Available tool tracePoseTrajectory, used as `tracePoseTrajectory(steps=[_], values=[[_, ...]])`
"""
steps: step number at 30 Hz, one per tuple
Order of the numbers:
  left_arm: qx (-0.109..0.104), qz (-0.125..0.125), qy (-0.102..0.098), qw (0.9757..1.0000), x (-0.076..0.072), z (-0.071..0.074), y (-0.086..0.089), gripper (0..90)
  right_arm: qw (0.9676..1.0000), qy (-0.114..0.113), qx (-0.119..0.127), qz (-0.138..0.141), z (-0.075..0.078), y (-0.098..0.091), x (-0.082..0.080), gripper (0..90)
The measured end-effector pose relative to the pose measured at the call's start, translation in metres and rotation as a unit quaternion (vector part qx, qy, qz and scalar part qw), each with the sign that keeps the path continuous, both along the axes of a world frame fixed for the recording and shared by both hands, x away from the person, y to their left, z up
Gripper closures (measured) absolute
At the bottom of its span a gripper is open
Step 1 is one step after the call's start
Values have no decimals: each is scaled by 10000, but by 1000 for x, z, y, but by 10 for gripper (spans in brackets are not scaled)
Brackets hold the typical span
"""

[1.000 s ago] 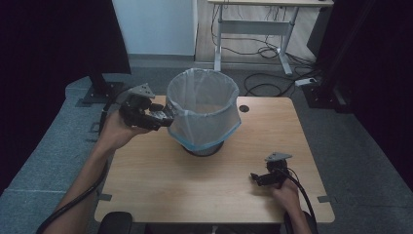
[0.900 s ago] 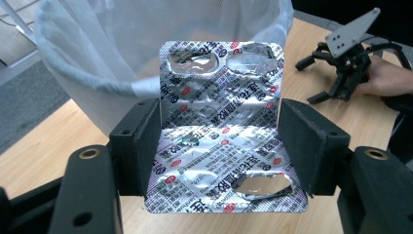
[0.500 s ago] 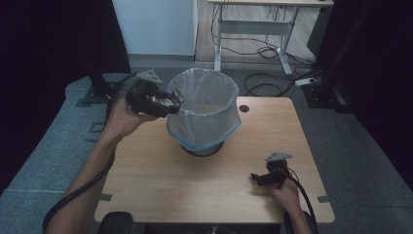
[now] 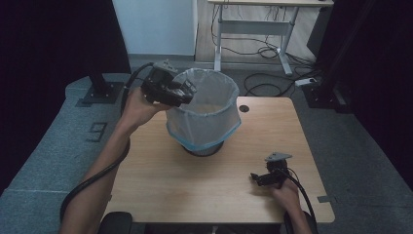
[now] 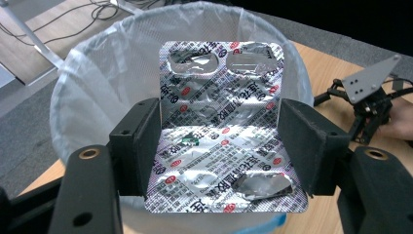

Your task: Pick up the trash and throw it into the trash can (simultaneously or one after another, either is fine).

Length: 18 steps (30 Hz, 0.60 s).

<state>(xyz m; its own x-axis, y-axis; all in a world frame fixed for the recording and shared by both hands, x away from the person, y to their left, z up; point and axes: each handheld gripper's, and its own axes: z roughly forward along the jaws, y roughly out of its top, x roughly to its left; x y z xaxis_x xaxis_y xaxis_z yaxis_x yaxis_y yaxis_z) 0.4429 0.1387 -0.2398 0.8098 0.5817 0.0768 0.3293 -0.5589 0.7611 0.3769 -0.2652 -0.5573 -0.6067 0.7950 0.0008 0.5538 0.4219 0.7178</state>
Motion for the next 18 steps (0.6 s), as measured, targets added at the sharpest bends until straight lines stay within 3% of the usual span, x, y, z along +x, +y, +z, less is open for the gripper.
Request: tracePoseTrajectory(steps=[18], values=[[88,68,18,9999,35,-11,-48,341,10000,1,-1,2,0,0,0,0]])
